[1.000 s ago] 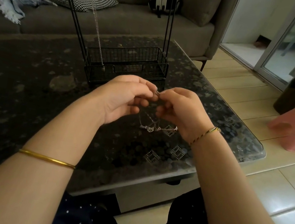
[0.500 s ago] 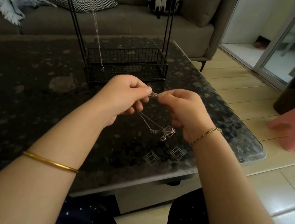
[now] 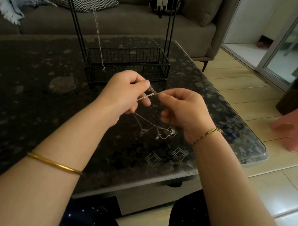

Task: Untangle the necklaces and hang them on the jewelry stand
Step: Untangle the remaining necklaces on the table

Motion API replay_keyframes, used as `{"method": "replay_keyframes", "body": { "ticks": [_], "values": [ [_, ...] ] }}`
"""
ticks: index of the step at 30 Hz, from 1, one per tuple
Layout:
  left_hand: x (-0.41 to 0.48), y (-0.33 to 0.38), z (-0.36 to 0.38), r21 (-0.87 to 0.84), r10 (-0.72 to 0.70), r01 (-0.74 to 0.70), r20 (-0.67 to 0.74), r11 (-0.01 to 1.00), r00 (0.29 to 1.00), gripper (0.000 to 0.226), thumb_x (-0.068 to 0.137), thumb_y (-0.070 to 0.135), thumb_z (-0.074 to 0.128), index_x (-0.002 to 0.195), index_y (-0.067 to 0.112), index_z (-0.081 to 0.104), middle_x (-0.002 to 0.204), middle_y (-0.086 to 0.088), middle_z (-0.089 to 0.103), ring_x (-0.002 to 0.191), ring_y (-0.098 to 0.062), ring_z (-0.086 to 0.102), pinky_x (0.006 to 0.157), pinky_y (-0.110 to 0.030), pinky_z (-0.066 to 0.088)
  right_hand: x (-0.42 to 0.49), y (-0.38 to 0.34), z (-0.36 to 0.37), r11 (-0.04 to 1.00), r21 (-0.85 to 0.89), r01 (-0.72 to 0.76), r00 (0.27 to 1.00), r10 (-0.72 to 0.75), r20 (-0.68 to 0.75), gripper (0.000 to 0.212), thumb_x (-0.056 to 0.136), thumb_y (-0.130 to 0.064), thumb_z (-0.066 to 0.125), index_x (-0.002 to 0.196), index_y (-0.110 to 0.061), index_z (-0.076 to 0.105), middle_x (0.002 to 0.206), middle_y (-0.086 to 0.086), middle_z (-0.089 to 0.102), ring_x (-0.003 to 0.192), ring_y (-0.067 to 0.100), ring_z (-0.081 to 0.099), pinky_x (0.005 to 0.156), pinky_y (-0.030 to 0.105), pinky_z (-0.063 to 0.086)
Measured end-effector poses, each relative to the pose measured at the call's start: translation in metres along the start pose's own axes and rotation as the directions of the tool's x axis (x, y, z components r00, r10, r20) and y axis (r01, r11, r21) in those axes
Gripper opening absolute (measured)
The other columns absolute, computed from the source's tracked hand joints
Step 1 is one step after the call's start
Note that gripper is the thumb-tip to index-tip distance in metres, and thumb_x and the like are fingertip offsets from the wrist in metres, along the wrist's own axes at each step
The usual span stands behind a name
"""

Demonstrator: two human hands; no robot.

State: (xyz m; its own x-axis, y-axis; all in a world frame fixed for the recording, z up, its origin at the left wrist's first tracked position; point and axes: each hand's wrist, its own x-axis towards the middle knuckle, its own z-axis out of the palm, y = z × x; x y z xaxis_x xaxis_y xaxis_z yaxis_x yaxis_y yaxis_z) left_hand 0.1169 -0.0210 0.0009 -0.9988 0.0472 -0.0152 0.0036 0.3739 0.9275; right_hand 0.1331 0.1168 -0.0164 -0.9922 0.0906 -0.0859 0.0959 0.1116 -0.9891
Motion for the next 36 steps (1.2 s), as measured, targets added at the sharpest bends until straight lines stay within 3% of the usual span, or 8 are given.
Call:
{"method": "replay_keyframes", "body": {
  "ticks": [5,10,14,17,25,31,36],
  "values": [
    [0.000,0.001,0.002,0.009,-0.017,0.017,0.016,1.000,1.000,0.013,0.099,0.022,0.051,0.097,0.016,0.062,0.078,0.001,0.071,0.038,-0.004,0.036,0.040,-0.015,0.033,0.001,0.001,0.000,0.999,-0.053,-0.003,1.000,0.002,-0.025,0.010,0.088,-0.015,0.064,0.080,-0.015,0.069,0.059,-0.004,0.053,0.041,0.001,0.041,0.041,0.015,0.036],
    [0.001,-0.001,0.004,0.027,0.010,-0.010,0.009,1.000,1.000,0.013,0.098,0.022,0.052,0.099,0.017,0.063,0.082,0.001,0.070,0.039,-0.003,0.039,0.041,-0.015,0.036,0.001,0.001,0.000,0.998,-0.065,-0.009,1.000,0.008,-0.009,0.011,0.087,-0.015,0.065,0.077,-0.016,0.068,0.062,-0.002,0.055,0.034,-0.003,0.040,0.037,0.010,0.031],
    [0.003,-0.001,0.005,0.005,0.000,0.000,-0.012,1.000,1.000,0.010,0.096,0.019,0.055,0.105,0.022,0.059,0.088,0.003,0.068,0.042,-0.002,0.052,0.045,-0.017,0.042,0.001,0.002,-0.001,0.999,-0.039,0.007,0.999,-0.009,-0.039,0.013,0.086,-0.017,0.067,0.073,-0.015,0.066,0.051,-0.011,0.053,0.035,-0.005,0.043,0.037,0.009,0.032],
    [0.003,-0.001,0.004,0.002,0.031,-0.031,0.002,1.000,1.000,0.010,0.094,0.013,0.057,0.098,0.022,0.057,0.091,0.001,0.064,0.054,-0.003,0.064,0.046,-0.016,0.046,0.002,0.004,-0.002,0.998,-0.067,0.022,0.998,-0.026,-0.059,0.012,0.084,-0.019,0.069,0.073,-0.015,0.065,0.044,-0.017,0.051,0.037,-0.006,0.044,0.040,0.008,0.031],
    [0.001,-0.004,0.009,0.287,0.233,-0.242,0.065,0.927,0.970,0.010,0.094,0.011,0.057,0.098,0.018,0.063,0.088,0.005,0.062,0.062,-0.007,0.068,0.048,-0.017,0.050,0.001,0.003,-0.002,0.977,-0.192,0.095,0.992,-0.108,-0.059,0.013,0.086,-0.016,0.067,0.073,-0.019,0.067,0.060,-0.011,0.055,0.039,-0.011,0.045,0.040,0.006,0.033],
    [0.000,-0.007,0.010,0.362,0.295,-0.298,0.065,0.884,0.953,0.012,0.094,0.012,0.057,0.097,0.023,0.060,0.085,0.008,0.060,0.050,-0.003,0.065,0.043,-0.016,0.046,0.001,0.002,-0.001,0.960,-0.242,0.143,0.986,-0.159,-0.049,0.008,0.088,-0.014,0.064,0.083,-0.017,0.069,0.063,-0.008,0.057,0.039,-0.010,0.046,0.041,0.005,0.033],
    [-0.001,-0.005,0.012,0.391,0.321,-0.314,0.050,0.865,0.946,0.012,0.094,0.012,0.057,0.089,0.023,0.057,0.087,0.008,0.059,0.052,-0.001,0.064,0.043,-0.015,0.047,0.000,0.000,-0.002,0.958,-0.252,0.140,0.985,-0.162,-0.067,0.010,0.088,-0.017,0.064,0.079,-0.022,0.068,0.068,-0.010,0.060,0.052,-0.005,0.050,0.053,0.010,0.040]
  ]
}}
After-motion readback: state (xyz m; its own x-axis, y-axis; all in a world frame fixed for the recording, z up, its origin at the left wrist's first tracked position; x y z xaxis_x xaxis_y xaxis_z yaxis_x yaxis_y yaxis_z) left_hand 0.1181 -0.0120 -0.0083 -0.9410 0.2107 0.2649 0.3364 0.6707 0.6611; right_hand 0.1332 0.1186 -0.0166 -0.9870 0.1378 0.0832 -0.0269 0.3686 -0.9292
